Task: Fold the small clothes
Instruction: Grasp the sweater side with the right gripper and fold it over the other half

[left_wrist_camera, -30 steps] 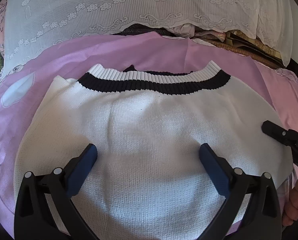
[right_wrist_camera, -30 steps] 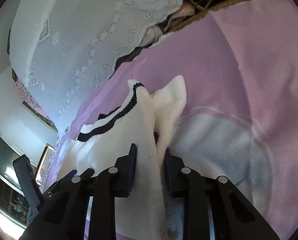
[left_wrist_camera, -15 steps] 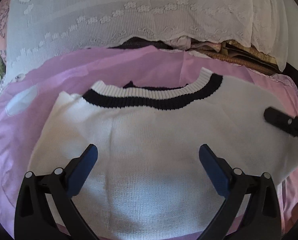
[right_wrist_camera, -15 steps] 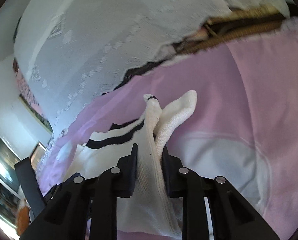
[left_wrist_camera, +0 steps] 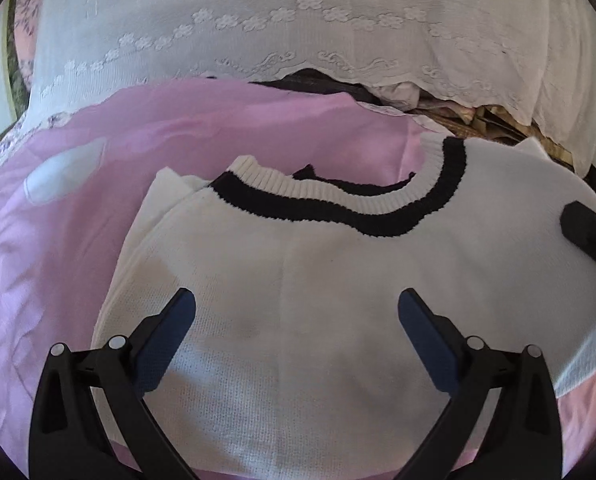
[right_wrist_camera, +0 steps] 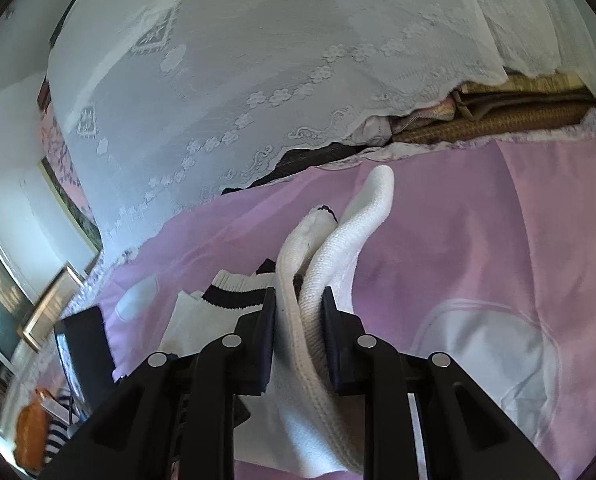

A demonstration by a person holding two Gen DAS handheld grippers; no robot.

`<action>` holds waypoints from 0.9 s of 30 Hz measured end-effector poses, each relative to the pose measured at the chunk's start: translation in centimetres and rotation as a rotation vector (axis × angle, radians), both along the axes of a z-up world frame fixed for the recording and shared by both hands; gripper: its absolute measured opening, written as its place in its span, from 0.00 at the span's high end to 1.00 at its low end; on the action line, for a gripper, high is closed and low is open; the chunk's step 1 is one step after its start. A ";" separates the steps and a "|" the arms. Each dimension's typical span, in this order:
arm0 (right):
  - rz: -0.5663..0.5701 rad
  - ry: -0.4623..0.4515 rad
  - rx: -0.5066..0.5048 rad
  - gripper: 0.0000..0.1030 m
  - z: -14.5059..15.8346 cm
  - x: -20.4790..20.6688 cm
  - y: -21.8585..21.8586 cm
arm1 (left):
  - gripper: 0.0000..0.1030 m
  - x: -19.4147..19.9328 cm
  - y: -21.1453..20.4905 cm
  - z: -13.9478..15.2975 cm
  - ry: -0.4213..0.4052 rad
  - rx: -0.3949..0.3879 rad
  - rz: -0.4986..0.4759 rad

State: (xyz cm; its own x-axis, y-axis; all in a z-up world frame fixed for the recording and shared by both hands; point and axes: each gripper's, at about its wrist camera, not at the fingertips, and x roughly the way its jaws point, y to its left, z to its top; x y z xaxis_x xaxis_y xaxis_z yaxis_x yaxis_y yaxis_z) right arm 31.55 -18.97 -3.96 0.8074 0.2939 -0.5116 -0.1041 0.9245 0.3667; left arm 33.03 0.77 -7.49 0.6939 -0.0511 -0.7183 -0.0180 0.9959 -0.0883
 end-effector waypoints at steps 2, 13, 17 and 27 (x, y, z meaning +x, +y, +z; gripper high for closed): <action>0.009 -0.005 -0.033 0.78 0.2 -0.3 1.0 | 0.04 0.2 0.3 -0.1 0.012 -0.011 0.007; 0.091 -0.027 -0.234 0.81 1.9 -0.7 9.8 | 0.05 0.7 4.4 1.4 0.010 -0.079 0.101; 0.106 -0.018 -0.312 0.83 1.7 -0.3 12.3 | 0.17 0.7 6.5 1.5 0.012 -0.147 0.137; 0.186 -0.033 -0.173 0.96 3.3 -1.1 12.6 | 0.18 0.7 9.6 0.7 0.020 -0.380 0.125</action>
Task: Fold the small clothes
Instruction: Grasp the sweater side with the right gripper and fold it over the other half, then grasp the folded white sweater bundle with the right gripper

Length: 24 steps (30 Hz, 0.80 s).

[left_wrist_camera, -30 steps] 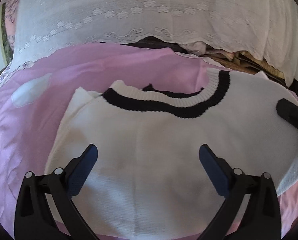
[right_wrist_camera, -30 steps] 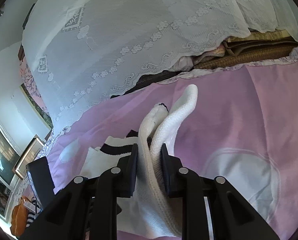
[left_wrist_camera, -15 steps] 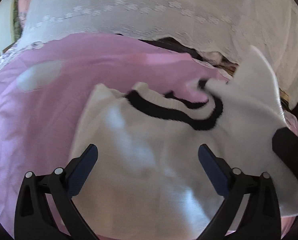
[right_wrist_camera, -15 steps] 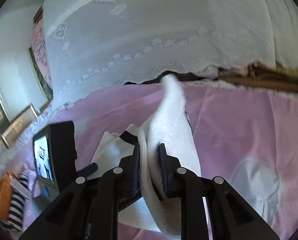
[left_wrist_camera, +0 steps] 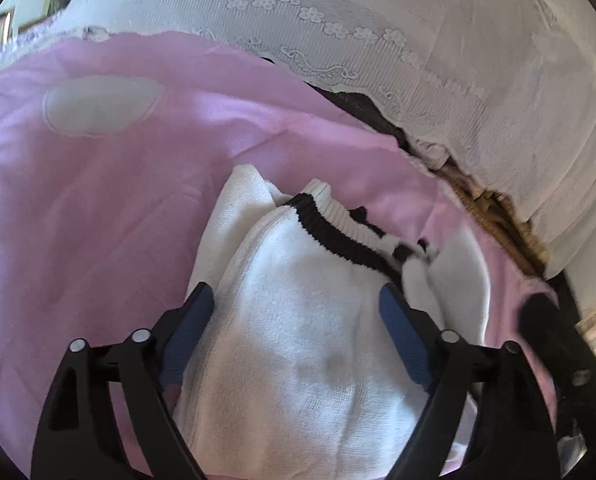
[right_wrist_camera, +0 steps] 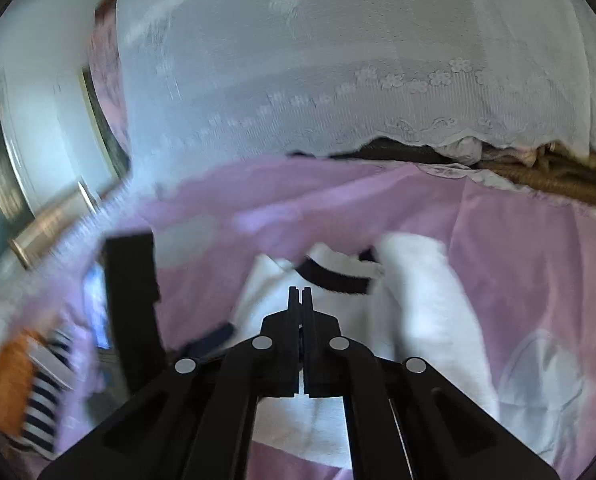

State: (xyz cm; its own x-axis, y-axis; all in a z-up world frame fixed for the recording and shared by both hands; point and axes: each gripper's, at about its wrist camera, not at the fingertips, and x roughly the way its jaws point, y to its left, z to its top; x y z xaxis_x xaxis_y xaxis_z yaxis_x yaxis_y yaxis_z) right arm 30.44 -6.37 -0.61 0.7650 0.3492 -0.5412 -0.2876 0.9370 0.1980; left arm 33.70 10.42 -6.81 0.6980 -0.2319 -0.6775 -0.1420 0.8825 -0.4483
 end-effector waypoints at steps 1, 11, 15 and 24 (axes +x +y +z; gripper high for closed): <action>-0.009 -0.032 -0.017 0.95 0.4 -0.6 -0.5 | 0.18 0.0 0.2 0.0 -0.001 -0.013 0.000; -0.005 -0.094 -0.279 0.30 -2.7 -4.6 -5.2 | 0.17 0.1 -0.2 0.0 0.011 0.021 -0.005; -0.032 -0.127 -0.391 0.27 -4.4 -5.5 -6.2 | 0.15 -0.4 0.2 0.4 0.029 0.039 0.004; 0.018 -0.003 -0.233 0.24 -6.9 -3.3 -7.6 | 0.12 -3.0 1.4 1.7 0.028 0.252 -0.053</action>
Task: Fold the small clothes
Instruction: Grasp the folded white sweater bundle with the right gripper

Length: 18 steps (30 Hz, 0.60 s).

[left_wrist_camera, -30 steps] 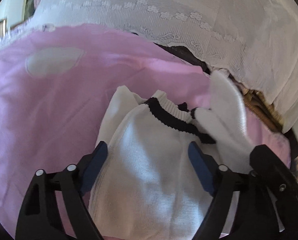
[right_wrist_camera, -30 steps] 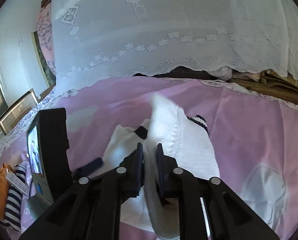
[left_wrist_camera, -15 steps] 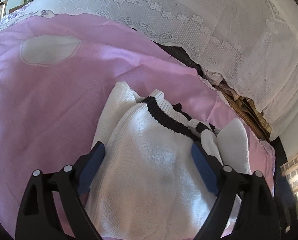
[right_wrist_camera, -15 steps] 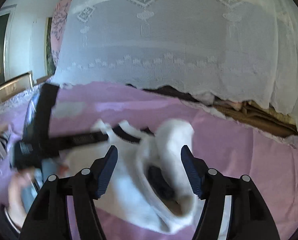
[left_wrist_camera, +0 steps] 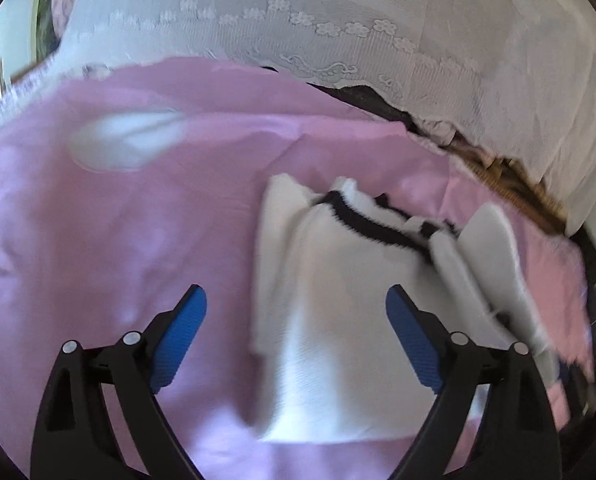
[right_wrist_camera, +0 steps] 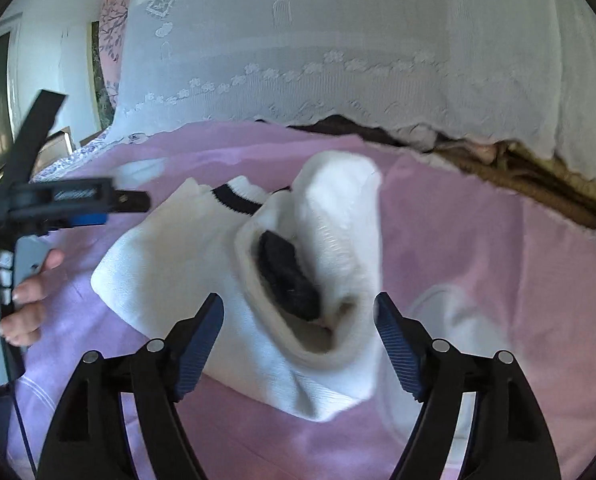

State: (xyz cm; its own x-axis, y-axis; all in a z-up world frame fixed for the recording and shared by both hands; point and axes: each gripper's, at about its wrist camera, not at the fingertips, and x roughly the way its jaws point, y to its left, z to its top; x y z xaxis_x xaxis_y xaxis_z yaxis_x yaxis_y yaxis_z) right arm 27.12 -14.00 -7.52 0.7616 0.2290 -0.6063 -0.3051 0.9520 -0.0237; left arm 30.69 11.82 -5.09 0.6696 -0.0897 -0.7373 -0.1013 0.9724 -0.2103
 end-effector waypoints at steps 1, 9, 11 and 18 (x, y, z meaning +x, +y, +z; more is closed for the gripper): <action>-0.007 -0.007 -0.019 0.24 -0.4 0.4 0.6 | 0.12 -0.4 0.3 -0.1 0.002 0.013 -0.006; -0.109 -0.009 0.046 0.71 -0.4 3.6 0.9 | 0.12 -1.0 4.0 -2.3 0.045 -0.086 0.022; -0.119 0.001 0.114 0.72 0.4 3.8 0.6 | 0.12 -0.9 3.9 -2.2 0.041 -0.075 0.026; -0.104 0.022 0.298 0.72 3.6 5.1 2.4 | 0.12 -1.2 4.2 -1.3 0.011 -0.038 0.051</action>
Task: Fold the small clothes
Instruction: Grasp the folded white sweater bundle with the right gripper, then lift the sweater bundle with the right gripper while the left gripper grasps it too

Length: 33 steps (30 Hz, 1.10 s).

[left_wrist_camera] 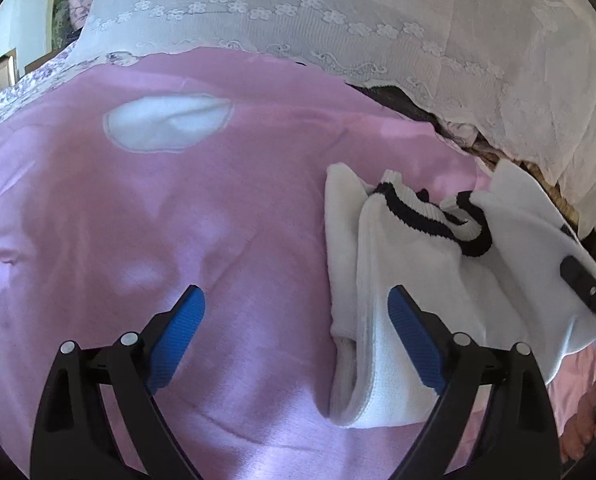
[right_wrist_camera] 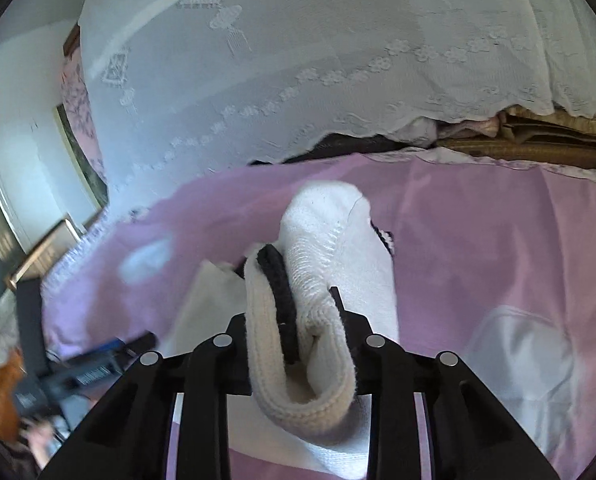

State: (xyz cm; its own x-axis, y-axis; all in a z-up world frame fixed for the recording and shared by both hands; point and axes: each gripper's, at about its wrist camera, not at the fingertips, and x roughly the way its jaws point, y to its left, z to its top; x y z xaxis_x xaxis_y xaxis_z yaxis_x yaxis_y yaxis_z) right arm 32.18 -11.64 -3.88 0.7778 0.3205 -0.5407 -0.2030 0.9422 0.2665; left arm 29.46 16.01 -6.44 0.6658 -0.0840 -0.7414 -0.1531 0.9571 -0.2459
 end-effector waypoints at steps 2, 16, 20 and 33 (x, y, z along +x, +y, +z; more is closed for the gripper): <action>0.010 -0.006 0.011 0.72 0.7 0.1 1.6 | 0.12 0.0 1.0 0.2 -0.002 -0.043 0.019; 0.167 0.037 -0.192 0.72 -4.3 -1.7 13.9 | 0.12 0.2 7.2 -0.1 -0.002 -0.227 0.176; 0.179 0.025 -0.263 0.72 -6.1 -3.0 14.6 | 0.12 0.6 7.1 -0.4 0.012 -0.218 0.169; 0.419 -0.026 -0.360 0.39 -6.7 -6.7 14.0 | 0.12 0.7 3.8 0.1 -0.001 -0.133 0.044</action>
